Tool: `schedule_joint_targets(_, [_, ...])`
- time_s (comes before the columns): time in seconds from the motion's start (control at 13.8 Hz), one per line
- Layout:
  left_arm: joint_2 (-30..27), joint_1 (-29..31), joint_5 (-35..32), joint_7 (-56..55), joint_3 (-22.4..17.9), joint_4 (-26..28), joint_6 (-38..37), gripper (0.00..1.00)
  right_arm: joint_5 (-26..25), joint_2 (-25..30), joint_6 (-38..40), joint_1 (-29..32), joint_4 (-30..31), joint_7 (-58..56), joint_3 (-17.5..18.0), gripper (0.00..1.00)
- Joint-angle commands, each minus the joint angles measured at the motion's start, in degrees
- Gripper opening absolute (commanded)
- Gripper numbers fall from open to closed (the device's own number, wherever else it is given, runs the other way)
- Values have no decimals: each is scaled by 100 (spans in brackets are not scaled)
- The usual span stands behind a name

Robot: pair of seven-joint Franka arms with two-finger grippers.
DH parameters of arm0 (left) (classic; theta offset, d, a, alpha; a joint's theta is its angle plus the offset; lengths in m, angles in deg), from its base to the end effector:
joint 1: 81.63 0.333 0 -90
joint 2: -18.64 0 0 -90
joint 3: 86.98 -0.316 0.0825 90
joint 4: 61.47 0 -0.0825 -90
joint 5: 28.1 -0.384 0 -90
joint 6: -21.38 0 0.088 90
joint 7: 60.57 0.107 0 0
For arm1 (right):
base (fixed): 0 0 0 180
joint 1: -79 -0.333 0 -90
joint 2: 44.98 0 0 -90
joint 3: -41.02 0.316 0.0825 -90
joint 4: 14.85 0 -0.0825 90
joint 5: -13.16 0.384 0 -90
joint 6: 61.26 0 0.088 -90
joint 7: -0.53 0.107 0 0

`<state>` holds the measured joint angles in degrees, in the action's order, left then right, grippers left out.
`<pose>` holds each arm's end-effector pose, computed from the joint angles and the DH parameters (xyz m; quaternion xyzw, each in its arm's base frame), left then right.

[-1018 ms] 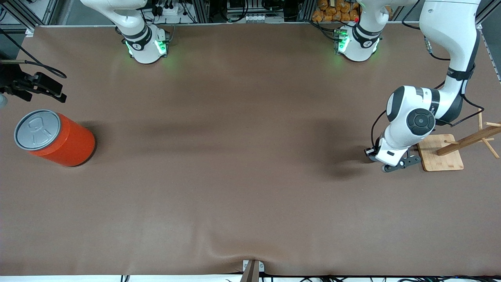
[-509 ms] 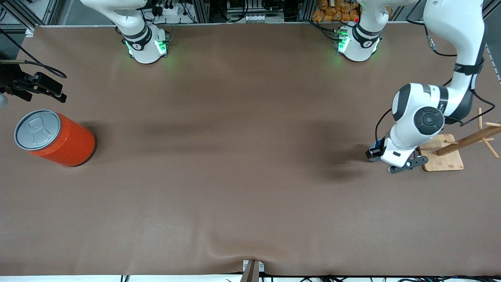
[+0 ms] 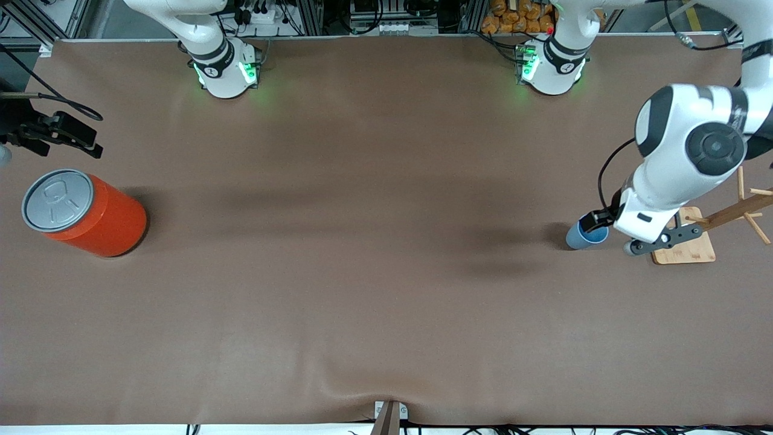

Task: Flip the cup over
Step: 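Lower the cup upright onto the table with the left gripper, then open the left gripper and lift it away from the cup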

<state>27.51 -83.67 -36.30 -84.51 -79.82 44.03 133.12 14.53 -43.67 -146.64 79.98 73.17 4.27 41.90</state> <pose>0.5915 -0.0832 0.4394 -0.9931 -0.1008 0.0051 0.0602 0.5394 0.0019 0.6462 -0.9993 0.0327 0.0120 0.0114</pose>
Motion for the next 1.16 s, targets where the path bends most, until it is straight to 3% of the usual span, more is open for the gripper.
schedule_joint_targets(0.0, [-315, 63, 134, 897, -4, -257, -502, 100, -6, -60, 92, 60, -135, -49, 26, 100])
schedule_joint_targets(0.36, [-360, 151, 143, 1427, -48, -1311, -1733, 100, 3, -60, 92, 60, -135, -58, 26, 100])
schedule_joint_targets(1.09, [-430, 397, 178, 2087, -40, -1699, -2217, 100, 29, -60, 144, 77, -135, -49, 26, 100])
